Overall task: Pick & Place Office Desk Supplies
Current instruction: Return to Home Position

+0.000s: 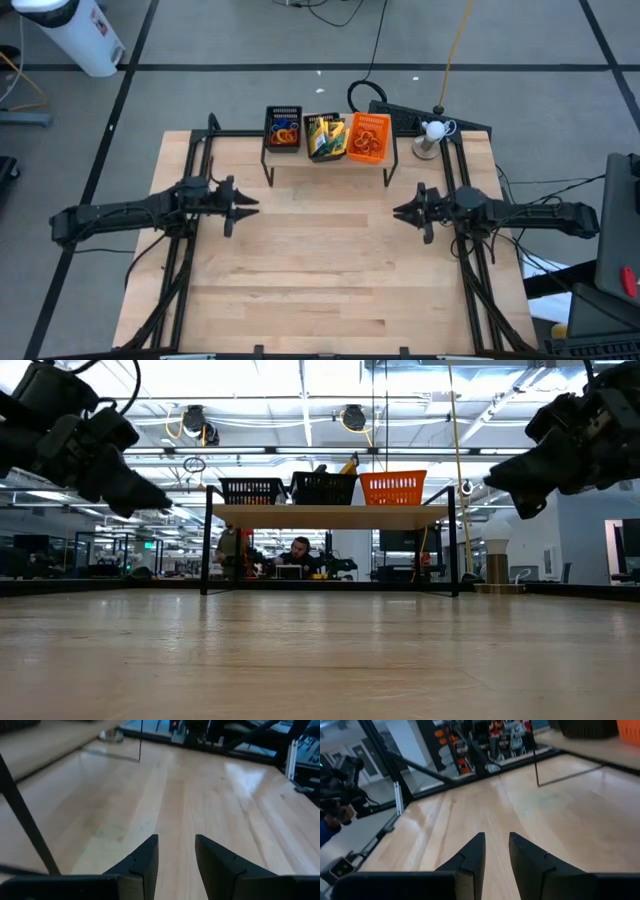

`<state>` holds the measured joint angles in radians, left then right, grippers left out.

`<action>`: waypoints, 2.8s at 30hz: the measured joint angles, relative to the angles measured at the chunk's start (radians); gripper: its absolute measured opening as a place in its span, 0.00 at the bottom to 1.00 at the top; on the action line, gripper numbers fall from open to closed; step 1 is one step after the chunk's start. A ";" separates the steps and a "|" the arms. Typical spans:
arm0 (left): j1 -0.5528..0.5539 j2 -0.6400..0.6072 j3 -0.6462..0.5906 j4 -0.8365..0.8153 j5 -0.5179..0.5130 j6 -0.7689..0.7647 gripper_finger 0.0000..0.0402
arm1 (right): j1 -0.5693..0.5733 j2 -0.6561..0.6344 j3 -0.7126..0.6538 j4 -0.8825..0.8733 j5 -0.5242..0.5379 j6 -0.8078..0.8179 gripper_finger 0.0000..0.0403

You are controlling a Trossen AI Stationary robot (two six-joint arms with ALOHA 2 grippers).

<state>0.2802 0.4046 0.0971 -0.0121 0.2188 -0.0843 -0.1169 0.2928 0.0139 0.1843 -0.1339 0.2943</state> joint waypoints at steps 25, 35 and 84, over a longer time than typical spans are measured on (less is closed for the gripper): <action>0.001 -0.191 -0.070 0.037 0.094 -0.006 0.32 | 0.000 0.000 0.000 0.058 0.002 -0.001 0.19; 0.001 -0.291 -0.070 0.021 -0.041 0.010 0.32 | 0.001 0.001 0.000 0.075 0.002 -0.023 0.19; 0.000 -0.333 -0.071 0.015 -0.116 -0.050 0.32 | 0.001 0.000 0.000 0.101 0.002 -0.034 0.19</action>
<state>0.2806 0.0715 0.0261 0.0032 0.1028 -0.1345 -0.1164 0.2932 0.0136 0.2856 -0.1322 0.2604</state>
